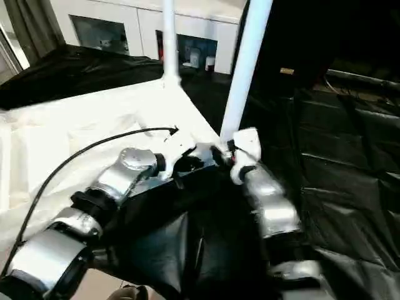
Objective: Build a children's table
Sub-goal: Rotate leg to tighten
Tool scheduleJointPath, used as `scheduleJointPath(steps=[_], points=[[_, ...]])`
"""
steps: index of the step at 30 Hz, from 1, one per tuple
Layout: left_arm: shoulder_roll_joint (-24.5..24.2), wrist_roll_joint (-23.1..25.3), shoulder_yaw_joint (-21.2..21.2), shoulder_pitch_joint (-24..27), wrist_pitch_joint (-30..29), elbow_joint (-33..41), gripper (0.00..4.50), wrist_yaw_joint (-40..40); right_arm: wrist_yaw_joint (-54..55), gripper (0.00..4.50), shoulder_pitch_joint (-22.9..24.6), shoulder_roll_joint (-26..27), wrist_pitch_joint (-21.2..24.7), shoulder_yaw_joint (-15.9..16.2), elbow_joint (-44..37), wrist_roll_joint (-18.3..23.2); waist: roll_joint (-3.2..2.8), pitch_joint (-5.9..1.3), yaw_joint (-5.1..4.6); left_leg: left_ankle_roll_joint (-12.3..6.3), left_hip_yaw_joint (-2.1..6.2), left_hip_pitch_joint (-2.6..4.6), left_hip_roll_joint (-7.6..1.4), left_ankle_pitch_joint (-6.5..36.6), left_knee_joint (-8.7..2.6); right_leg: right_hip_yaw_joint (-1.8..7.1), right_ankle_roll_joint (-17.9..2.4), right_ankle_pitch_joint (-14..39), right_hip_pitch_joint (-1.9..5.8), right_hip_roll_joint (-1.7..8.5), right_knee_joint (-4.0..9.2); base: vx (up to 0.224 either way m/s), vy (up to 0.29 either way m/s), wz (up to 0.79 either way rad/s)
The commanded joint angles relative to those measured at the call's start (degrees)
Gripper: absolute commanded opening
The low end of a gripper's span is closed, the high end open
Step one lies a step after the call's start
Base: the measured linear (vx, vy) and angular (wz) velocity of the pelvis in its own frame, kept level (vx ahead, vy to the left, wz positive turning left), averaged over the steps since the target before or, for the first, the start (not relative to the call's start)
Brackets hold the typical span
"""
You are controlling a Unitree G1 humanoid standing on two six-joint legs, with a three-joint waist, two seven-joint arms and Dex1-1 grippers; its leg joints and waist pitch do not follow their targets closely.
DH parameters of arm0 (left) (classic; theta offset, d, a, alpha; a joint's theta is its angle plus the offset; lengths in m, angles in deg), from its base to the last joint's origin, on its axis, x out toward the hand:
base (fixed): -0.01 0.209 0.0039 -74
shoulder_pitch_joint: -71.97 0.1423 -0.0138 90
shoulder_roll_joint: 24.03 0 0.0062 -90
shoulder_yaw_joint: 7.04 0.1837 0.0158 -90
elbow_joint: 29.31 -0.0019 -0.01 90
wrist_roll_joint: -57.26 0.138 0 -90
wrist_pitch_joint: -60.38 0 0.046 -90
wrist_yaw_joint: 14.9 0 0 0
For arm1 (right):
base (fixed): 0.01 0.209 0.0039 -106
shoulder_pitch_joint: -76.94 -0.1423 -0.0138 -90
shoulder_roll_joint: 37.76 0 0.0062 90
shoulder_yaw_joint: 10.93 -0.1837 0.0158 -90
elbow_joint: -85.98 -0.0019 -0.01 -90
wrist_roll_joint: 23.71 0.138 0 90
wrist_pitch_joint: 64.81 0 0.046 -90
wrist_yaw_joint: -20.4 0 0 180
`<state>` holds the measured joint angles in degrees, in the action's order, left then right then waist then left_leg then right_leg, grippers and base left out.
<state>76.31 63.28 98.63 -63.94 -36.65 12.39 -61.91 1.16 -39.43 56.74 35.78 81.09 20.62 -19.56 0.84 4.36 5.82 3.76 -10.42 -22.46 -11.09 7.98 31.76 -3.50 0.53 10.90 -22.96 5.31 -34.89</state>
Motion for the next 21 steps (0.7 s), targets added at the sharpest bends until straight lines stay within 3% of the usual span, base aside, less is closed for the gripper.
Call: scheduleJointPath(steps=[1, 4, 10, 13, 15, 19, 21], points=[[-0.96, -1.74, 0.58, 1.66, 1.64, 1.32, 0.00, -4.26, -4.40, 4.14, 1.07, -2.19, 0.87, 1.76, -2.06, -0.40, 0.55, -3.42, -0.01, -2.80, 0.46, 1.03, -1.72, 14.65, -3.31, 2.29, -10.65, 11.79, 2.52, 3.05, 4.99, 0.000, 0.000, 0.00], [-4.49, -2.60, 2.04, 3.78, 3.24, 4.20, 0.00, -11.97, -15.57, 4.23, 2.47, -7.86, 2.92, 4.72, -5.70, 1.04, 0.77, -3.43, 0.17, -3.23, 0.48, 1.05, -1.94, 15.42, -3.31, 2.39, -10.35, 13.18, 2.62, 3.08, 5.13, 0.000, 0.000, 0.00], [-9.27, -5.07, 3.02, 7.02, 4.10, 10.43, 0.00, -22.79, -30.12, 4.23, 5.15, -14.20, 4.90, 7.98, -11.34, 5.15, 0.70, -3.61, 0.24, -3.92, 0.55, 1.07, -2.27, 14.99, -3.22, 2.38, -12.02, 11.65, 2.55, 3.24, 4.64, 0.000, 0.000, 0.00], [-10.35, -4.66, 3.19, 7.53, 4.45, 11.29, 0.00, -23.50, -31.49, 4.23, 5.39, -14.65, 5.37, 7.99, -12.04, 5.93, 0.55, -3.52, 0.34, -3.67, 0.44, 1.18, -2.31, 15.63, -3.31, 2.40, -12.38, 12.25, 2.27, 3.18, 4.70, 0.000, 0.000, 0.00], [-11.15, -5.17, 3.11, 8.16, 3.84, 12.50, 0.00, -24.49, -32.52, 4.23, 5.48, -14.76, 5.69, 7.78, -12.51, 6.67, 0.75, -3.62, 0.40, -3.06, 0.44, 1.28, -2.35, 15.61, -3.28, 2.40, -12.55, 12.88, 2.27, 3.30, 4.64, 0.000, 0.000, 0.00], [-11.80, -5.36, 2.97, 8.73, 3.72, 13.33, 0.00, -25.36, -34.38, 4.23, 5.73, -14.90, 6.50, 7.70, -13.41, 7.66, 0.80, -3.78, 0.54, -3.41, 0.37, 1.19, -2.23, 13.88, -3.09, 2.39, -12.76, 10.65, 2.41, 3.23, 4.35, 0.000, 0.000, 0.00], [-12.02, -5.55, 2.99, 9.10, 3.19, 14.16, 0.00, -25.68, -35.09, 3.96, 5.91, -15.13, 6.85, 7.96, -13.86, 7.99, 0.83, -3.81, 0.59, -3.61, 0.37, 1.19, -2.25, 13.17, -3.04, 2.38, -12.83, 9.86, 2.47, 3.23, 4.24, 0.000, 0.000, 0.00]])
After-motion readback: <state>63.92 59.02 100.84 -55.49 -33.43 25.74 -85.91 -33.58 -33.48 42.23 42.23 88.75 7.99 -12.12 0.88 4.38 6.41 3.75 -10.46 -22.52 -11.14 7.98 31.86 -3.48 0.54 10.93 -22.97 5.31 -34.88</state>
